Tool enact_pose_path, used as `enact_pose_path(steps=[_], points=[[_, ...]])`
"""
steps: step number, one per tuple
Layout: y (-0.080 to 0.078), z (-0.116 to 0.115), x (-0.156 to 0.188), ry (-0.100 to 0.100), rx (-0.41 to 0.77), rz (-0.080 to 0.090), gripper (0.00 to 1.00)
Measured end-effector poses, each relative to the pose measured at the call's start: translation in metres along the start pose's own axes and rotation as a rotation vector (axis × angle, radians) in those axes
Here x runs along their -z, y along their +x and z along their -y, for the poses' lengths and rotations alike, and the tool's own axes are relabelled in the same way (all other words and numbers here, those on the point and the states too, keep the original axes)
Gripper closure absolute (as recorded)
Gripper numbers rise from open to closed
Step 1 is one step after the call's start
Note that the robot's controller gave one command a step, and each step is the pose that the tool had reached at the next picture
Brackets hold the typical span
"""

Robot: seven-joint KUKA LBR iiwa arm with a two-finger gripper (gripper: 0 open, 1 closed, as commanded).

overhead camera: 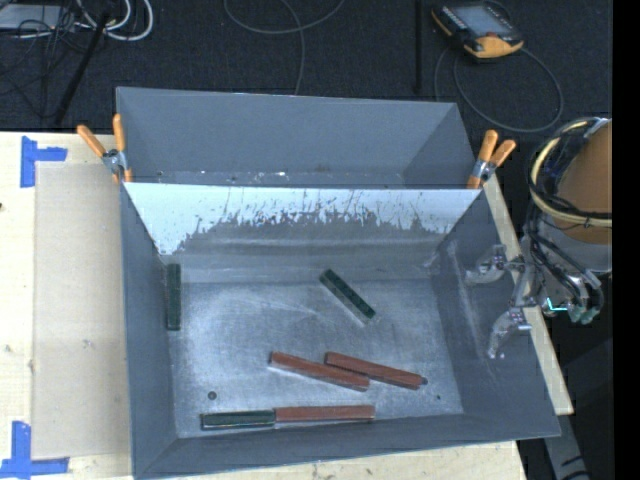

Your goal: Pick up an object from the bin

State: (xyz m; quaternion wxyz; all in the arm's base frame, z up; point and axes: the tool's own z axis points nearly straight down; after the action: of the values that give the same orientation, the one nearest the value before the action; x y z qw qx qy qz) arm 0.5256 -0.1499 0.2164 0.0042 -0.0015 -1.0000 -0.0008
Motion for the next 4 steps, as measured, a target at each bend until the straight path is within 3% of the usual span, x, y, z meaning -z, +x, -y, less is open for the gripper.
enact_pose_path(steps=[1, 2, 3, 4], points=[[-0.002, -0.001, 0.004, 0.001, 0.003, 0.007, 0.00], [0.008, -0.031, -0.054, 0.003, 0.002, 0.012, 0.00], [-0.025, -0.057, -0.141, 0.002, -0.164, 0.016, 1.00], [-0.024, -0.057, -0.142, 0.002, -0.162, 0.010, 0.00]])
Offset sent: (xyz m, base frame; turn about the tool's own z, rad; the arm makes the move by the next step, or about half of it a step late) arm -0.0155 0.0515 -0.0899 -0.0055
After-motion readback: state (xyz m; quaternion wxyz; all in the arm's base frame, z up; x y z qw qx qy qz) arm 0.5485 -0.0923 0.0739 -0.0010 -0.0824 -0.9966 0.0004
